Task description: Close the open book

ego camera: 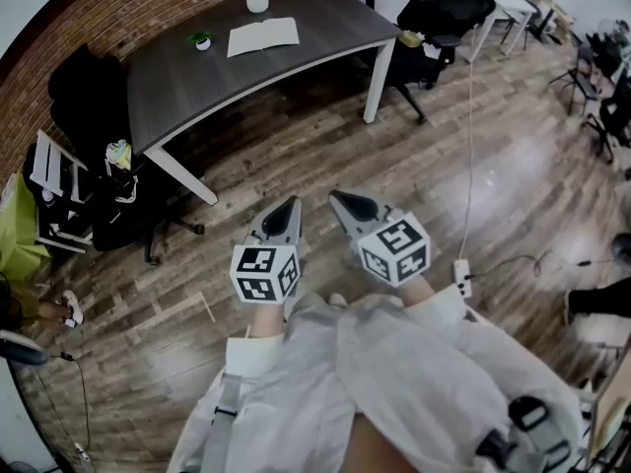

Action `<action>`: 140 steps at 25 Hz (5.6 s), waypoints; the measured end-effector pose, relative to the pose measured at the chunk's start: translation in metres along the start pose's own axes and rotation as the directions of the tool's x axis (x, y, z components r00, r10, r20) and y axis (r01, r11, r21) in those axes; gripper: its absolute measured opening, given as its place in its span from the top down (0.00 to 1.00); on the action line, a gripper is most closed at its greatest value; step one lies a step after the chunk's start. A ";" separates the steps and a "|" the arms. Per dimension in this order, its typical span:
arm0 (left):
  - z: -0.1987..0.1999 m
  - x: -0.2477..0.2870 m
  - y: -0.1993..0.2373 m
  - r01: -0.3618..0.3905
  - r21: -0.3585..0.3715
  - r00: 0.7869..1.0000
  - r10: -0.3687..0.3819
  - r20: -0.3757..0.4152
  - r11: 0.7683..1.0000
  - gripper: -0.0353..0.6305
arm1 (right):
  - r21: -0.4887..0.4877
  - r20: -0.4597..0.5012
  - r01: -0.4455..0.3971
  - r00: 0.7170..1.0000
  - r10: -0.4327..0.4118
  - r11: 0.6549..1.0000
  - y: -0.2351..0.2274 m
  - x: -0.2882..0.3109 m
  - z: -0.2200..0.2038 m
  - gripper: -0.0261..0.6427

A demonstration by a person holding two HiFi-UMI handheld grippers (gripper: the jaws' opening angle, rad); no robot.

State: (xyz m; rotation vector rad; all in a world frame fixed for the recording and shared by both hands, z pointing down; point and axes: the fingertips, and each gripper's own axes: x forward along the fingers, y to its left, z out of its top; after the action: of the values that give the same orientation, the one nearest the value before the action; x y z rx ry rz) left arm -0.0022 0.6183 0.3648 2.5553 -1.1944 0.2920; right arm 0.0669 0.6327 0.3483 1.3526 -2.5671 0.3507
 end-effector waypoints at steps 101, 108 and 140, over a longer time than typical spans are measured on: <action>0.192 0.528 0.440 -0.042 -0.003 0.976 0.040 -0.215 0.999 0.82 | 0.116 -0.176 0.057 0.984 -0.036 0.992 -0.442 0.555 0.149 0.83; 0.205 0.554 0.489 0.017 0.021 0.971 -0.012 -0.240 1.000 0.82 | 0.128 -0.165 0.115 0.982 -0.093 0.985 -0.454 0.602 0.165 0.83; 0.158 0.612 0.488 0.373 0.177 0.856 -0.264 -0.445 0.911 0.71 | 0.203 -0.289 0.345 0.915 -0.281 0.916 -0.471 0.619 0.126 0.83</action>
State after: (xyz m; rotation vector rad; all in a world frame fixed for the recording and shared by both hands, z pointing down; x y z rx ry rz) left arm 0.0167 -0.1693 0.4967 2.6601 -0.5900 0.9074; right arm 0.1046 -0.1454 0.4659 1.6557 -2.1037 0.7551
